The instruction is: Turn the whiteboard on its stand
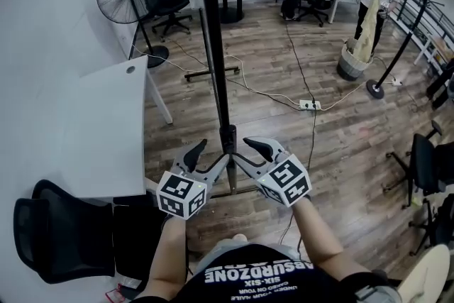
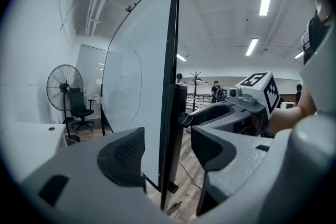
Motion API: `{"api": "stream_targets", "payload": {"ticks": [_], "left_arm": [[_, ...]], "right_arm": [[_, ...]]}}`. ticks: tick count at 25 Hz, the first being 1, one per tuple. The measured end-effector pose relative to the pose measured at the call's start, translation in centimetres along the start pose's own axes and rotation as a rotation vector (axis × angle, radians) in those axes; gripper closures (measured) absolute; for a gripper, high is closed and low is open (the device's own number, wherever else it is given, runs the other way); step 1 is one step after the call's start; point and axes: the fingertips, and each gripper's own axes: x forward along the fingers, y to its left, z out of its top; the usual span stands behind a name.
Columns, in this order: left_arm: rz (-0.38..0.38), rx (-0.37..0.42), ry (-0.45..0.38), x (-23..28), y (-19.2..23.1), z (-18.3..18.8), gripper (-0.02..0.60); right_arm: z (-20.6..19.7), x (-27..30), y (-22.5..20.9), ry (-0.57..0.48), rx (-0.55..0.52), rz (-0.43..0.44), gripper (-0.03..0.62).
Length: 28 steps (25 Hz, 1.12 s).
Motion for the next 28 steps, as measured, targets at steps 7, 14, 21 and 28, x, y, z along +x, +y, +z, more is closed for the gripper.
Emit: {"api": "stream_targets", "payload": {"ticks": [7, 14, 21, 28], "left_arm": [[-0.060, 0.019, 0.038, 1.3, 0.1, -0.9, 0.322], [-0.106, 0.028, 0.046, 2.5, 0.1, -1.1, 0.324], [-0.206, 0.074, 0.056, 2.9, -0.5, -0.7, 0.336], [-0.286, 0.134, 0.076, 3.0, -1.3, -0.7, 0.394]], "right_arm": [[-1.2, 1.3, -0.5, 0.055, -0.048, -0.001, 0.431], [-1.7, 2.1, -1.3, 0.117, -0.108, 0.037, 0.459], [-1.8, 2.1, -1.2, 0.131, -0.116, 0.160, 0.464], [-1.9, 2.3, -0.6, 0.173, -0.209, 0.264, 0.502]]}}
